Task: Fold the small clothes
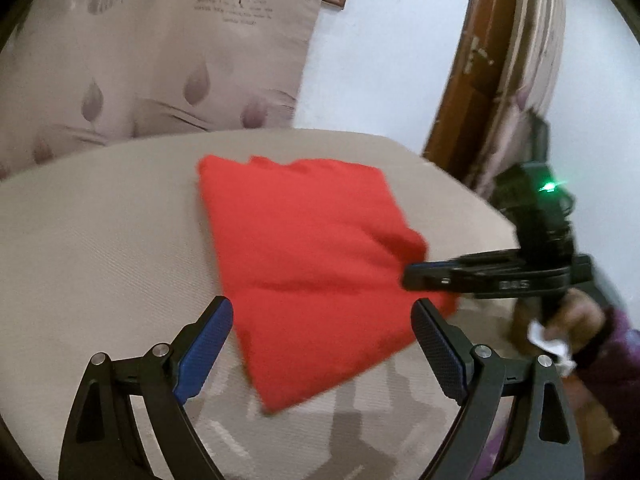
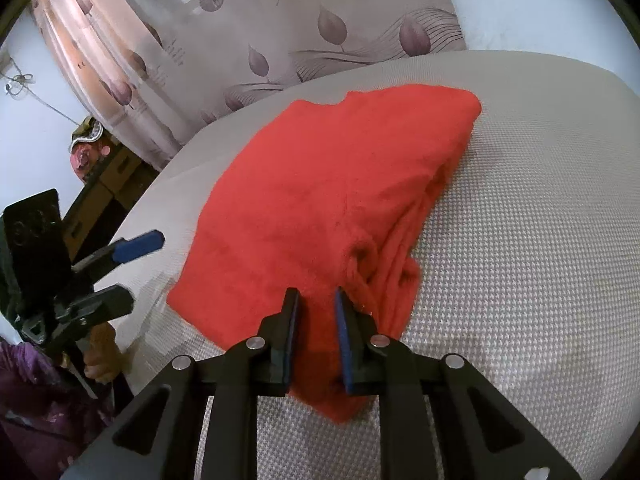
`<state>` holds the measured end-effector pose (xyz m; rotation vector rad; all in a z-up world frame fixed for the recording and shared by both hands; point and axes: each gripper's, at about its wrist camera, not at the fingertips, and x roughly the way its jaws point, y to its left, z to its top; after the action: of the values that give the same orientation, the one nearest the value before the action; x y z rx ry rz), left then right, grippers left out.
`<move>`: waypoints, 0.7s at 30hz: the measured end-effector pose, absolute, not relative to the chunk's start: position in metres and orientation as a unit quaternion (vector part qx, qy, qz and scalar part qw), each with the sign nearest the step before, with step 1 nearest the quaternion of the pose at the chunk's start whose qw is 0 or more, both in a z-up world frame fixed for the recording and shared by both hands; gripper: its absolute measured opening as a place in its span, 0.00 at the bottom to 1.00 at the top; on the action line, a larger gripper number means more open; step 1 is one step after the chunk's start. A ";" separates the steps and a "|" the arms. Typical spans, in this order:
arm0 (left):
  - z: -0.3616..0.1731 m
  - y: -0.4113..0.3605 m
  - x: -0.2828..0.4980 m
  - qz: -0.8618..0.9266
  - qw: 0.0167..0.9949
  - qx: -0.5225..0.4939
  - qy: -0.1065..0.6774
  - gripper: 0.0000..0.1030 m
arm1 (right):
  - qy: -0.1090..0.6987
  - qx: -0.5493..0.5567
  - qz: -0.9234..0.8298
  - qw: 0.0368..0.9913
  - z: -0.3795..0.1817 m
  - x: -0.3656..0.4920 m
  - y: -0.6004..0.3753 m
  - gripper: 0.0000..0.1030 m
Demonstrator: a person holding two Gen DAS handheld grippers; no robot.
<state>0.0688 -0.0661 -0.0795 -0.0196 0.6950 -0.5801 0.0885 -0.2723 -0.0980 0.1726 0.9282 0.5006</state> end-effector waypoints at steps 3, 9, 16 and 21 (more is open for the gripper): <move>-0.079 -0.069 0.074 -0.259 0.905 0.007 0.337 0.88 | 0.438 0.080 0.236 0.864 -0.097 0.087 -0.271 0.18; -0.081 -0.065 0.074 -0.229 0.913 0.028 0.337 0.88 | 0.428 0.100 0.244 0.865 -0.096 0.082 -0.276 0.30; -0.082 -0.069 0.079 -0.215 0.915 0.040 0.339 0.89 | 0.423 0.130 0.244 0.863 -0.094 0.079 -0.279 0.40; -0.079 -0.069 0.084 -0.202 0.921 0.053 0.330 0.94 | 0.398 0.168 0.229 0.872 -0.085 0.064 -0.286 0.47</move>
<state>0.0839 -0.0686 -0.0794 0.1088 0.6777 -0.4156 0.0644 -0.2855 -0.0852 0.3518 0.8309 0.4782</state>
